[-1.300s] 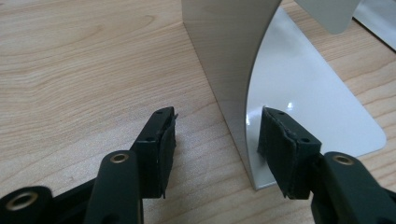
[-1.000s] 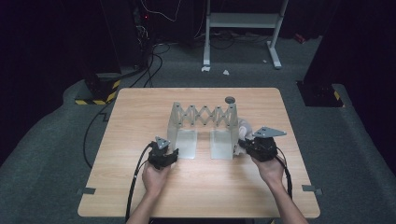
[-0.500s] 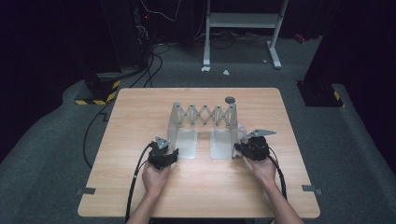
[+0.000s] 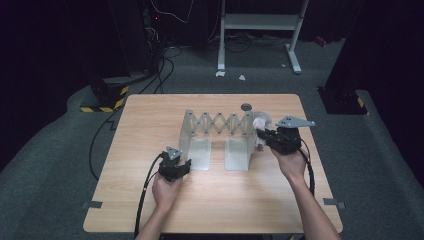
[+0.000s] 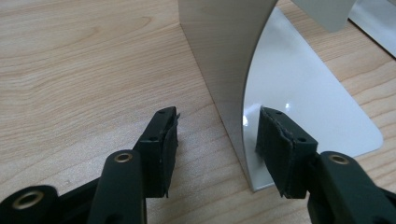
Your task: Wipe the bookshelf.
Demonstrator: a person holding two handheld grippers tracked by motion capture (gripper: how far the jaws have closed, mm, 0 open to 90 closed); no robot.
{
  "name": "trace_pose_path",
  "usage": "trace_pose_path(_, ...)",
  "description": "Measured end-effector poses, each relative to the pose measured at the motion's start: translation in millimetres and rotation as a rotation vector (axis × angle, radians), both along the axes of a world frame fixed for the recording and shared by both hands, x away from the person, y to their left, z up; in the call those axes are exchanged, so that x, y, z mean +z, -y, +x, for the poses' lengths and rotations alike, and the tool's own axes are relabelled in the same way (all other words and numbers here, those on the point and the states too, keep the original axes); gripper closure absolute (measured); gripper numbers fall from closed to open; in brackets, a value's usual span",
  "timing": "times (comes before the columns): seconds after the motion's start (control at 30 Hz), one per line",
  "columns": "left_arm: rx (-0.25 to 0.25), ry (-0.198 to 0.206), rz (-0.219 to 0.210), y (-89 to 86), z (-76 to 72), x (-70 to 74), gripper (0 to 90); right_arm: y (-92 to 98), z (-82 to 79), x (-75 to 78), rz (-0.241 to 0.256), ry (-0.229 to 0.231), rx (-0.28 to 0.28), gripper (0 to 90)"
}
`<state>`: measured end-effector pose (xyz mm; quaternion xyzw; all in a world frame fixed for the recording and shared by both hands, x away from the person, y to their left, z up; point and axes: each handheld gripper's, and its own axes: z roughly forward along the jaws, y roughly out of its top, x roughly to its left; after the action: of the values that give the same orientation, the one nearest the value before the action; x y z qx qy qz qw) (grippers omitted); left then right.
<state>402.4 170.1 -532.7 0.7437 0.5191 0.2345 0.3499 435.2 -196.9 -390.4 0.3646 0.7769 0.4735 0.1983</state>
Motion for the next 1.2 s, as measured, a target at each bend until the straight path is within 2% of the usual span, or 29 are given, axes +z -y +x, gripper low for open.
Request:
trace_pose_path(0.03,0.0,0.0,0.0,0.0,0.0,0.0,48.1,-1.0,4.1,5.7,-0.004,0.009,-0.001,83.5)
trace_pose_path(0.17,0.0,0.0,-0.001,0.0,0.0,0.0,48.1,-2.6,12.8,6.8,-0.013,0.001,-0.007,83.5)
trace_pose_path(0.3,0.0,0.0,-0.001,-0.1,0.0,0.0,48.1,-5.3,25.6,-5.4,-0.023,-0.04,-0.013,83.5)
trace_pose_path(0.47,-0.001,0.001,0.001,0.1,0.0,0.0,48.1,-6.4,31.5,-17.8,-0.032,-0.071,-0.018,83.4)
trace_pose_path(0.57,-0.001,0.0,0.001,0.1,0.0,0.0,48.2,-8.4,38.1,-39.3,-0.061,-0.118,-0.024,83.4)
trace_pose_path(0.6,-0.001,0.0,0.001,0.1,0.0,0.0,48.2,-8.4,38.1,-39.3,-0.061,-0.118,-0.024,83.4)
trace_pose_path(0.63,-0.001,0.001,0.0,0.2,0.0,0.0,48.2,-9.1,41.0,-53.2,-0.066,-0.151,-0.03,83.5)
trace_pose_path(0.7,-0.002,0.0,0.001,0.2,0.0,0.0,48.2,-9.7,44.1,-68.0,-0.073,-0.183,-0.035,83.5)
trace_pose_path(0.73,-0.002,0.0,0.001,0.2,0.0,0.0,48.2,-9.7,44.1,-68.0,-0.073,-0.183,-0.035,83.5)
trace_pose_path(0.77,-0.002,0.001,0.001,0.2,0.0,0.0,48.2,-9.9,46.7,-82.0,-0.078,-0.217,-0.04,83.5)
trace_pose_path(0.8,-0.002,0.001,0.001,0.2,0.0,0.0,48.2,-9.9,46.7,-82.0,-0.078,-0.217,-0.04,83.5)
trace_pose_path(0.9,-0.003,0.001,0.001,0.2,0.0,0.0,48.2,-11.6,51.1,-104.0,-0.091,-0.271,-0.052,83.5)
trace_pose_path(1.03,-0.005,0.001,0.0,0.3,0.0,0.0,48.1,-13.0,54.0,-111.5,-0.096,-0.293,-0.063,83.5)
trace_pose_path(1.13,-0.006,0.001,0.0,0.4,0.0,0.0,48.2,-13.2,54.1,-107.0,-0.098,-0.283,-0.065,83.4)
trace_pose_path(1.17,-0.007,0.001,0.0,0.4,0.1,0.0,48.1,-12.3,52.1,-96.5,-0.09,-0.245,-0.061,83.4)
trace_pose_path(1.2,-0.007,0.001,0.0,0.4,0.1,0.0,48.2,-12.3,52.1,-96.5,-0.09,-0.245,-0.061,83.4)
